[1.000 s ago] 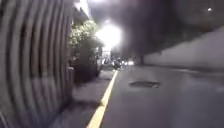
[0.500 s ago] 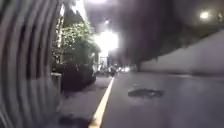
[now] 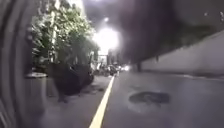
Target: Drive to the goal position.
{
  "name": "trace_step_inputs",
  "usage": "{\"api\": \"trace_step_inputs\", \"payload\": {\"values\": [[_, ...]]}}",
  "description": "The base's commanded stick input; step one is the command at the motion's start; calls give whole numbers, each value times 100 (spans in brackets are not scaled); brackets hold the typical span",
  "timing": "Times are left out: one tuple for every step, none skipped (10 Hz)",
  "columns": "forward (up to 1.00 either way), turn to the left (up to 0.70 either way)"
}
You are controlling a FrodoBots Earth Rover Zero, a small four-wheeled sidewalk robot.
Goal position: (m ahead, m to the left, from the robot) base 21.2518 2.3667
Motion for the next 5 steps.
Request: {"api": "trace_step_inputs", "payload": {"values": [[70,0],[70,0],[70,0],[70,-7],[70,-6]]}}
